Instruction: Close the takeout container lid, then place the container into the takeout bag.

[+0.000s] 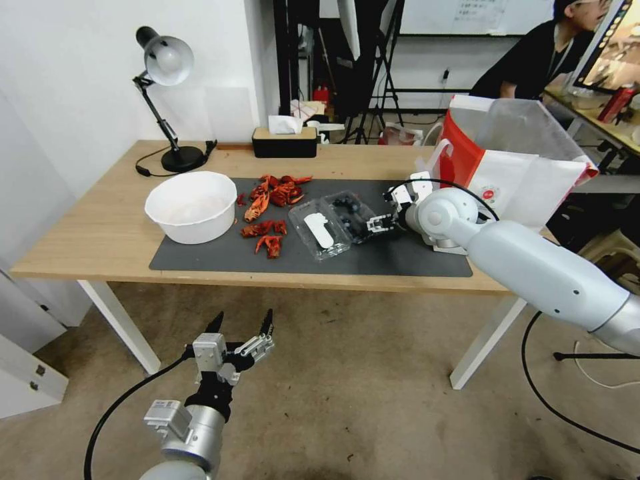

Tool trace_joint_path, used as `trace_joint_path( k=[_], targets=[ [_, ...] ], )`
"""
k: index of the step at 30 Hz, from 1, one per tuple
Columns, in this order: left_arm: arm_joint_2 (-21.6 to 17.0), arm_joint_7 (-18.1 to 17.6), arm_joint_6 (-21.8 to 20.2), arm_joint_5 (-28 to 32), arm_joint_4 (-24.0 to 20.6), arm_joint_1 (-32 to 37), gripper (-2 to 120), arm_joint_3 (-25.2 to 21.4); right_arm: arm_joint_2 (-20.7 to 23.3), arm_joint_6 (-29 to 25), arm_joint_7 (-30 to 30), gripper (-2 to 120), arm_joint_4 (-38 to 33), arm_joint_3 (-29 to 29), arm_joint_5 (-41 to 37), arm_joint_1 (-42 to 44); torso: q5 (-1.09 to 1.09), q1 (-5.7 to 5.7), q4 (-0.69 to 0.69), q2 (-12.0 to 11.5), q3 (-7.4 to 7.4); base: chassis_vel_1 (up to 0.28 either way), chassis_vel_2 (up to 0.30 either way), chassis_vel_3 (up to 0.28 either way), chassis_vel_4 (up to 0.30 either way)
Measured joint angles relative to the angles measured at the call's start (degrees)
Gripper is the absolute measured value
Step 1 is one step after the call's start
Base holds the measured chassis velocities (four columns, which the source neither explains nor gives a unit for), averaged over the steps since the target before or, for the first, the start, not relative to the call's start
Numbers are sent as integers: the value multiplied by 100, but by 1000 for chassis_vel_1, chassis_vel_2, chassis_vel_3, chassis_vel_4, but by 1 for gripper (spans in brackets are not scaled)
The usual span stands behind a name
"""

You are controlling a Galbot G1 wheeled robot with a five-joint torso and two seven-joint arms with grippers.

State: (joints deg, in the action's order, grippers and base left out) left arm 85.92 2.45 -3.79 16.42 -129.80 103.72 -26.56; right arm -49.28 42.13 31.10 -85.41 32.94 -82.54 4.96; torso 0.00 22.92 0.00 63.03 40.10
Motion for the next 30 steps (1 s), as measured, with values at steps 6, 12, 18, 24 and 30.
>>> trace_joint_path(
  k=[6, 12, 18, 24, 30],
  targets=[
    [-4, 2, 25, 0, 2, 13, 100, -8, 0, 0, 19, 100, 40, 0, 4, 14, 1, 0, 0, 0, 0, 0, 0, 0, 0],
    [-7, 20, 75, 3, 8, 16, 100, -9, 6, 0, 44, 100, 67, -5, 4, 36, 1, 0, 0, 0, 0, 0, 0, 0, 0],
    [-23, 23, 88, 5, 15, 22, 100, -8, 22, 0, 87, 100, 83, -26, -25, 55, 1, 0, 0, 0, 0, 0, 0, 0, 0],
    [-36, 24, 103, 11, 15, 29, 100, -9, 36, 0, 184, 100, 49, -52, -112, 95, 0, 0, 0, 0, 0, 0, 0, 0, 0],
    [-39, 25, 115, 15, 18, 31, 100, -7, 62, -1, 362, 100, -28, -72, -244, 141, 0, 0, 0, 0, 0, 0, 0, 0, 0]
  ],
)
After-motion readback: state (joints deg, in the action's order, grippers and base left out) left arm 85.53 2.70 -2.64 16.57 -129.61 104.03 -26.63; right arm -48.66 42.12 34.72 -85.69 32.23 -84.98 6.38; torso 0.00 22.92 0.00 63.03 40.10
